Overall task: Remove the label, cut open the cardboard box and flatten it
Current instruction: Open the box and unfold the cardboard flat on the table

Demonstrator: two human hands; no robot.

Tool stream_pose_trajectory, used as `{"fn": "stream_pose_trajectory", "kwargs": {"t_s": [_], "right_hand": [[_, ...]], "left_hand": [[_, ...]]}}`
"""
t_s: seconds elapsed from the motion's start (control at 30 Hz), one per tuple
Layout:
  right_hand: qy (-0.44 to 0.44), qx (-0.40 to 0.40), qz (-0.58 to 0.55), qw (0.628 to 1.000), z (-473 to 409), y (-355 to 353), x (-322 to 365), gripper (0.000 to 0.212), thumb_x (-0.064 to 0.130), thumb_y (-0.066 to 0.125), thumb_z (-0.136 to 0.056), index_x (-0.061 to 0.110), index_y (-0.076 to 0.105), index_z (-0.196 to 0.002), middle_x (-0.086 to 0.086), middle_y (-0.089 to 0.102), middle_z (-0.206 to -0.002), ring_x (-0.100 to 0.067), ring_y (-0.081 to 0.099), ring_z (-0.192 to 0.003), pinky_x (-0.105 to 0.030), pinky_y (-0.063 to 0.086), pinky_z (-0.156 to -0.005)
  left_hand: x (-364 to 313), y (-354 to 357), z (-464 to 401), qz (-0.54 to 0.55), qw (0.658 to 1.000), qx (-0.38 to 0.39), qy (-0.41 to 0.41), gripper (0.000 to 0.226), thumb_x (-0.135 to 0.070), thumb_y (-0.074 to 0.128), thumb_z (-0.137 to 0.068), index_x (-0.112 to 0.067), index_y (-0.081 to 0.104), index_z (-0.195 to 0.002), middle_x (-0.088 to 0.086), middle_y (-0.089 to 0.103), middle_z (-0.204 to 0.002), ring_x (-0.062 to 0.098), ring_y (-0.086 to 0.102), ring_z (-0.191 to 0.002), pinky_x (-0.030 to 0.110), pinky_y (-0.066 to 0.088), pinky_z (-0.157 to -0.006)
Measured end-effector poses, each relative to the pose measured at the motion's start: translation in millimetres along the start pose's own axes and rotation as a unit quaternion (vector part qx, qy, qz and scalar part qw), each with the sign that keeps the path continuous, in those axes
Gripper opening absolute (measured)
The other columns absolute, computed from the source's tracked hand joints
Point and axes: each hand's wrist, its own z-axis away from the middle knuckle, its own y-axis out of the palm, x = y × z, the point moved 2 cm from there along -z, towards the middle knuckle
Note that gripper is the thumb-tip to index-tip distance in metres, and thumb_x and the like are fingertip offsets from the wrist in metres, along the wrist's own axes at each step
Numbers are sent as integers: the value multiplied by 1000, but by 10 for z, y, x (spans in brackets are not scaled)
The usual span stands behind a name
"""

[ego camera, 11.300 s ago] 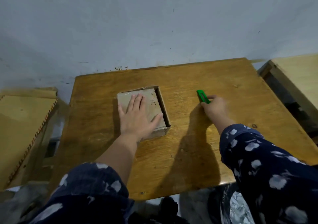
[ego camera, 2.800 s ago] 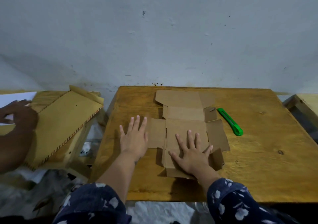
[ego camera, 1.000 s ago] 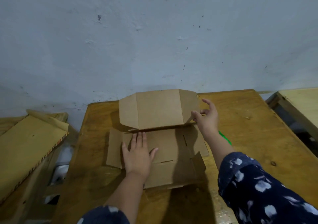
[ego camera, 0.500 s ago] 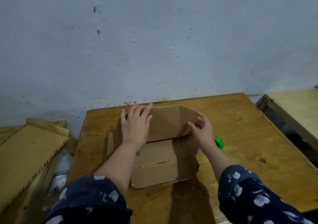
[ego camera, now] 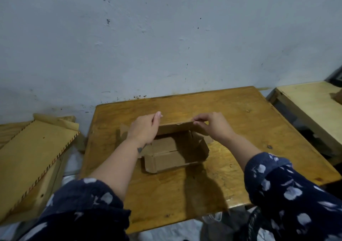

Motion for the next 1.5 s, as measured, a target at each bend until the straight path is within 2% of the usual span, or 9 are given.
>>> {"fn": "stream_pose_trajectory", "kwargs": {"t_s": [0.13,0.23,0.33,0.67,0.83,1.03,1.17,1.3,1.5], "right_hand": [[-66,6,59,996,350,114,-91,18,24,61,-90,25,73,-104,7,73,-105,-12,67,-99,-28,50,-90],[-118,-7,104,988,531,259,-178,21,22,62,-88,27,72,-106,9,72,-108,-11,66,-101,-35,48,-96],[-132,-5,137,982,636,385,-308,24,22,62,-88,32,69,-109,11,69,-116,-10,62,-110,-40,43,-103],[-109,4,166,980,1010,632,-640,43,16,56,-88,29,55,-129,10,56,-135,-9,45,-131,-44,36,-110],[-1,1,122,993,1008,701,-632,54,44,47,-92,30,35,-143,10,36,-151,-4,21,-143,-36,13,-120],[93,-18,122,988,752,805,-550,62,47,47,-93,25,27,-147,4,18,-159,-12,6,-147,-44,7,-120],[111,-14,125,986,655,870,-560,64,47,50,-92,25,27,-147,2,12,-160,-14,0,-148,-46,2,-120],[102,-9,128,987,536,830,-619,72,55,48,-89,28,21,-149,2,0,-161,-16,-5,-148,-46,-1,-118],[103,6,171,980,159,750,-826,66,56,28,-94,28,9,-151,0,-1,-161,-15,-8,-147,-48,-3,-119]], "left_hand": [[145,150,69,64,984,161,-34,55,-56,27,-97,-28,42,-143,-2,36,-152,20,31,-140,38,25,-112],[199,351,130,7,966,253,-44,72,-66,31,-92,-28,19,-152,-2,6,-161,19,2,-148,48,3,-117],[292,527,152,-104,956,271,-41,79,-74,22,-88,-32,6,-153,-6,-9,-161,16,-10,-147,57,-5,-115],[561,852,257,-238,935,259,40,73,-67,14,-93,-32,-14,-150,-7,-27,-156,12,-20,-145,61,-6,-114],[604,853,267,-215,943,248,50,64,-59,12,-96,-33,-9,-151,-11,-24,-155,11,-18,-145,59,-7,-114],[544,734,214,-83,968,237,-19,64,-56,-4,-95,-32,8,-152,-15,-3,-159,4,-4,-146,49,-9,-117],[546,774,255,-127,962,243,4,67,-64,4,-93,-32,1,-152,-13,-14,-158,7,-13,-145,52,-11,-115],[592,951,382,-190,964,186,21,71,-65,5,-91,-31,-14,-150,-12,-27,-155,9,-25,-142,55,-14,-112],[704,1054,371,-206,971,109,50,82,-71,-18,-77,-35,-8,-150,-16,-19,-157,6,-21,-143,52,-9,-114]]}}
